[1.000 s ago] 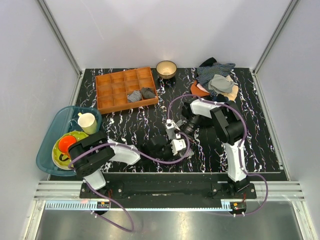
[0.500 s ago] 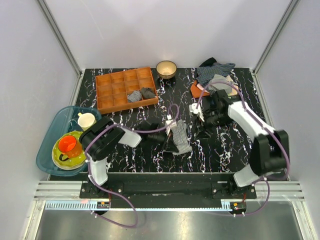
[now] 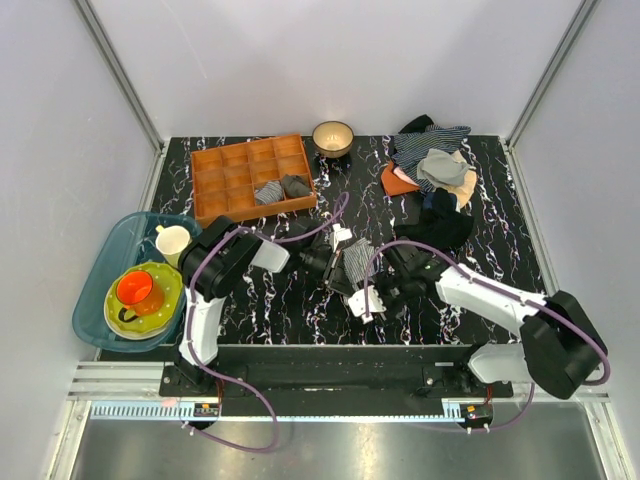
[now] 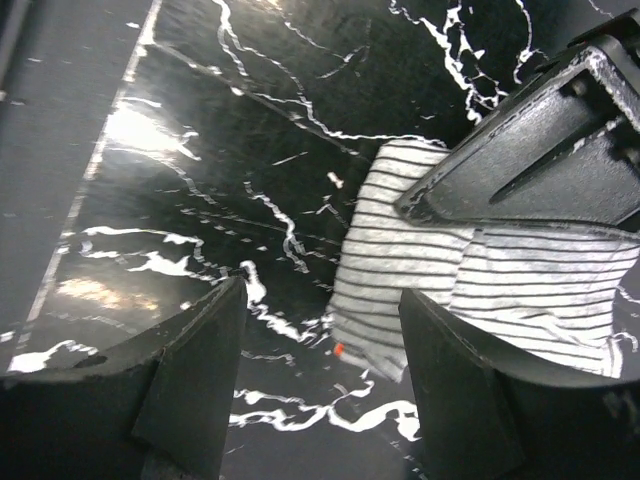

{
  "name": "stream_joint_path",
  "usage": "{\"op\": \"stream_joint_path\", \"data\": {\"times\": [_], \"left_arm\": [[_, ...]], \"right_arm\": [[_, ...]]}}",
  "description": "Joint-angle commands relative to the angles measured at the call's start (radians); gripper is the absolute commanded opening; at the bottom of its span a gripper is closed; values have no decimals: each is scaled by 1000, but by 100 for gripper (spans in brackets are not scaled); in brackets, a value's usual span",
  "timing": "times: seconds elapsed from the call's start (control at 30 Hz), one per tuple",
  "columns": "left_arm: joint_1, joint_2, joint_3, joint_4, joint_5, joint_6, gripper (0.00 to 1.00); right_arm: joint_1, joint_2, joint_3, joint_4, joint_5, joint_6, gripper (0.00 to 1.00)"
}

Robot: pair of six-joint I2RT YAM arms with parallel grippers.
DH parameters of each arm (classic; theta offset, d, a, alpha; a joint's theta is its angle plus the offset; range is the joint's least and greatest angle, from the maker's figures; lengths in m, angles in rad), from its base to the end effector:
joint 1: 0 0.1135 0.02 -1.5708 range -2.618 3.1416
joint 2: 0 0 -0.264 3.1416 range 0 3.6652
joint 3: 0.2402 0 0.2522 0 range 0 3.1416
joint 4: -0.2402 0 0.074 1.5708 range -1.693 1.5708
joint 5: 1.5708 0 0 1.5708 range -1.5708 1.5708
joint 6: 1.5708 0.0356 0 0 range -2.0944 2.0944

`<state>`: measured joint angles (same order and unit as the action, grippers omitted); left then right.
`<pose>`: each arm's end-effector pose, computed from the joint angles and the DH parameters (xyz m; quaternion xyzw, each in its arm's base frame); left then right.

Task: Roll the underwear
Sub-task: Roll the underwear to the center of the board.

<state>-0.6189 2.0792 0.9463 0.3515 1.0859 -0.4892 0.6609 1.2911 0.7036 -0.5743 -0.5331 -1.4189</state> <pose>0.2839 -0.2409 0.0839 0.2495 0.7758 -0.5788 0.0290 0.1672 0.1529 0.1854 -0.8416 0.4321 0.1671 0.2774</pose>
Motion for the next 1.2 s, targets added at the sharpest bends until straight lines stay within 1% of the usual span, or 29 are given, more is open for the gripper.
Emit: {"op": "stream_joint_path", "data": {"times": [0.0, 0.07, 0.2, 0.23, 0.27, 0.33, 0.37, 0.4, 0.43, 0.47, 0.5, 0.53, 0.6, 0.63, 0.67, 0.7, 0.77, 0.8, 0.83, 0.87, 0.9, 0.93, 0.97, 1.0, 1.03, 1.07, 1.1, 1.13, 1.17], "left_arm": [[18, 78, 3, -141, -190, 52, 5], [18, 81, 14, -149, -195, 51, 6], [19, 82, 23, -144, -201, 40, 9], [19, 78, 23, -137, -205, 29, 12], [18, 67, 14, -125, -204, 18, 16], [22, 48, -10, -28, -192, -43, 23], [25, 12, -44, 13, -185, -66, 30], [37, -11, -72, 115, -187, -116, 33], [45, -37, -96, 171, -192, -141, 36], [56, -98, -124, 229, -202, -162, 40], [77, -135, -188, 330, -211, -179, 41], [90, -172, -217, 375, -219, -196, 44], [120, -295, -311, 443, -262, -183, 50], [125, -338, -346, 451, -282, -139, 51], [133, -422, -375, 452, -322, -111, 52], [133, -460, -438, 451, -339, -51, 55], [131, -566, -506, 480, -372, -3, 56], [131, -599, -594, 554, -379, 12, 58], [127, -658, -636, 604, -391, 24, 59], [114, -688, -690, 707, -400, 38, 60], [98, -717, -734, 754, -417, 82, 64], [75, -775, -815, 794, -464, 115, 67], [17, -804, -842, 825, -493, 148, 69], [-19, -830, -857, 810, -517, 225, 70], [-48, -875, -854, 779, -562, 262, 72], [-112, -892, -842, 683, -578, 296, 72], [-142, -906, -822, 629, -596, 372, 72], [-172, -922, -802, 577, -638, 411, 72], [-223, -923, -753, 482, -653, 443, 72]], "right_arm": [[31, 34, -30, 221, 137, -48, 70], [39, 42, -56, 278, 162, -52, 70], [51, 74, -73, 298, 168, -57, 70], [55, 97, -87, 321, 183, -58, 70], [57, 109, -90, 332, 192, -57, 69], [57, 158, -87, 337, 215, -51, 65], [59, 172, -84, 340, 222, -31, 61], [59, 201, -79, 334, 234, -22, 55], [59, 214, -61, 311, 242, -9, 51], [57, 223, -52, 298, 246, 24, 47], [57, 232, -43, 285, 252, 40, 44], [55, 246, -23, 257, 254, 57, 38], [55, 254, -3, 222, 237, 98, 32], [49, 254, 20, 176, 222, 112, 28], [46, 254, 36, 145, 202, 138, 27], [30, 258, 54, 75, 146, 155, 27], [10, 272, 134, -13, 78, 185, 24], [0, 295, 192, -100, 9, 196, 24], [-23, 307, 220, -139, -22, 213, 24], [-36, 318, 246, -177, -54, 219, 24], [-47, 353, 302, -256, -112, 224, 24], [-69, 376, 333, -300, -137, 228, 24], [-82, 402, 367, -349, -181, 229, 24], [-96, 472, 437, -449, -203, 224, 24], [-110, 509, 470, -497, -223, 212, 24], [-138, 549, 502, -543, -240, 200, 24], [-150, 623, 560, -624, -266, 187, 23], [-165, 655, 582, -654, -275, 178, 23], [-191, 683, 602, -676, -287, 173, 23]]}}
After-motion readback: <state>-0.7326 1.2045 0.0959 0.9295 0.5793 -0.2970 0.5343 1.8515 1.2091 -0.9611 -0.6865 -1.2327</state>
